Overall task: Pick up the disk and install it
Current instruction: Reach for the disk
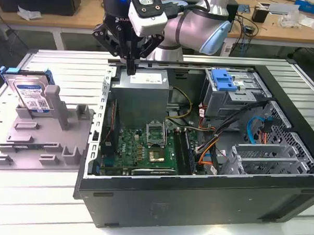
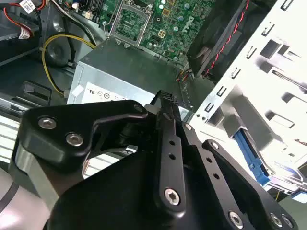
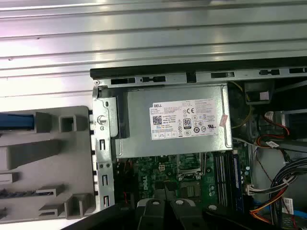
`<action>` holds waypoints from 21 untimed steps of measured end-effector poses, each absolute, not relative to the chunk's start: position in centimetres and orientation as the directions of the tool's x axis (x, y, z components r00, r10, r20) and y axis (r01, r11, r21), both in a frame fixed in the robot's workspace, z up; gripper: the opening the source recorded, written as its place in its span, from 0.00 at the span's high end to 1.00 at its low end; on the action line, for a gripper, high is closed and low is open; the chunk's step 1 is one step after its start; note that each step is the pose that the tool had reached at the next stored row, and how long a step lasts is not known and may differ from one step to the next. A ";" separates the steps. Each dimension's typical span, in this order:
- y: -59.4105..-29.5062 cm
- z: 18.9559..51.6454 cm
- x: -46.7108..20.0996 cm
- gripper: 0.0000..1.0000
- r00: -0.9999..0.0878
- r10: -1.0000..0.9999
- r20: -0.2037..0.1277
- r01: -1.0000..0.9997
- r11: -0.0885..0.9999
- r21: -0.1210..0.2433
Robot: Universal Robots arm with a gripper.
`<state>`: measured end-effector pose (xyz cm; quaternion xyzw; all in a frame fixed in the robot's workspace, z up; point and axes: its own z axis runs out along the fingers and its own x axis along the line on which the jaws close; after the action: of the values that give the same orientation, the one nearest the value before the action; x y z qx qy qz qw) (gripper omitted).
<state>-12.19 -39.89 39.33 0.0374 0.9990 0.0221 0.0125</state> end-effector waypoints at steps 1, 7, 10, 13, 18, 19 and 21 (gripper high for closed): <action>-39.9 39.3 -12.2 0.89 -0.997 0.075 -0.023 0.074 0.996 0.045; -39.9 39.3 -12.2 0.89 -0.997 0.075 -0.023 0.074 0.996 0.045; -39.9 39.3 -12.2 0.89 -0.997 0.075 -0.023 0.074 0.996 0.045; -39.9 39.3 -12.2 0.89 -0.997 0.075 -0.023 0.074 0.996 0.045; -38.6 39.3 -14.3 0.89 -0.997 0.076 -0.023 0.075 0.996 0.045; -38.5 39.3 -14.6 0.89 -0.997 0.076 -0.023 0.075 0.996 0.045; -38.1 39.2 -15.3 0.89 -0.997 0.076 -0.023 0.075 0.996 0.045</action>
<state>-15.33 -38.12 39.24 0.0379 0.9990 0.0222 0.0126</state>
